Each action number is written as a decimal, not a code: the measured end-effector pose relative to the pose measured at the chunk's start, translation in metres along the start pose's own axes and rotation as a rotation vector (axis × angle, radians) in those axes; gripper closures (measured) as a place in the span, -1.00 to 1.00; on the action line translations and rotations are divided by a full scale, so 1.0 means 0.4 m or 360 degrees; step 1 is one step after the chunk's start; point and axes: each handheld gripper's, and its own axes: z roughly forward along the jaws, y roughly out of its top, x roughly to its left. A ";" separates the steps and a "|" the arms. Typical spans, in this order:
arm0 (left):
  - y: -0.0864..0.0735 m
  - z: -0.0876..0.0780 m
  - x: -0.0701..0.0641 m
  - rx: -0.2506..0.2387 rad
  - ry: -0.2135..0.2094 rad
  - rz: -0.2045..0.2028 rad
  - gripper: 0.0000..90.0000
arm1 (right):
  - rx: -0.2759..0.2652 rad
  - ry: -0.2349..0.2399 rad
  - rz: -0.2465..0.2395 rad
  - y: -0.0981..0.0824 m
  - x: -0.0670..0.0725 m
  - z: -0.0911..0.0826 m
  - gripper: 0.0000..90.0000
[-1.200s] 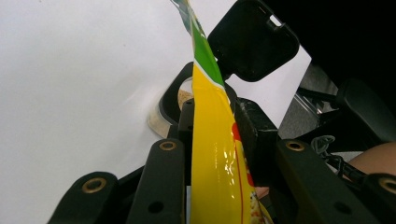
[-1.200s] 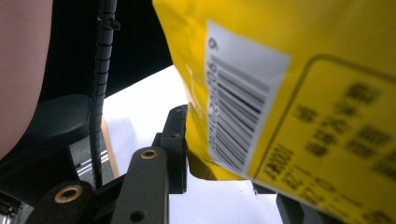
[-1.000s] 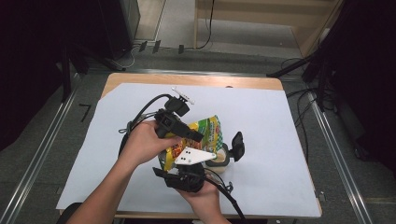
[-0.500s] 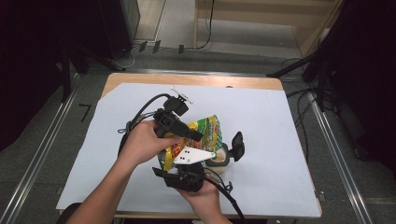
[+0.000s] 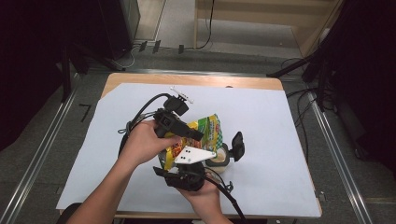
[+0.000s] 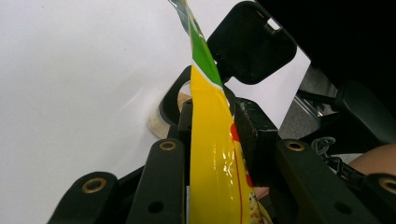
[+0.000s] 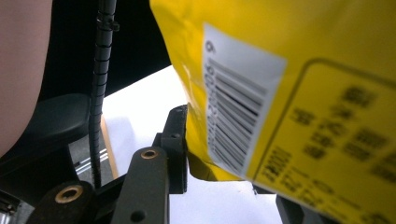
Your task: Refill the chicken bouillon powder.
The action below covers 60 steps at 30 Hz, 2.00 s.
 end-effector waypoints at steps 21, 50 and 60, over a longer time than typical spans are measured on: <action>0.001 0.006 -0.010 -0.0015 0.0011 0.0022 0.64 | -0.0027 0.0006 0.0044 -0.006 -0.005 -0.001 0.47; 0.006 0.006 0.010 -0.0025 -0.0039 -0.0033 0.63 | 0.0010 -0.0005 0.0034 0.007 -0.004 -0.006 0.46; 0.007 0.007 0.012 -0.0028 -0.0045 -0.0049 0.63 | 0.0019 -0.0021 0.0002 0.008 -0.002 -0.005 0.46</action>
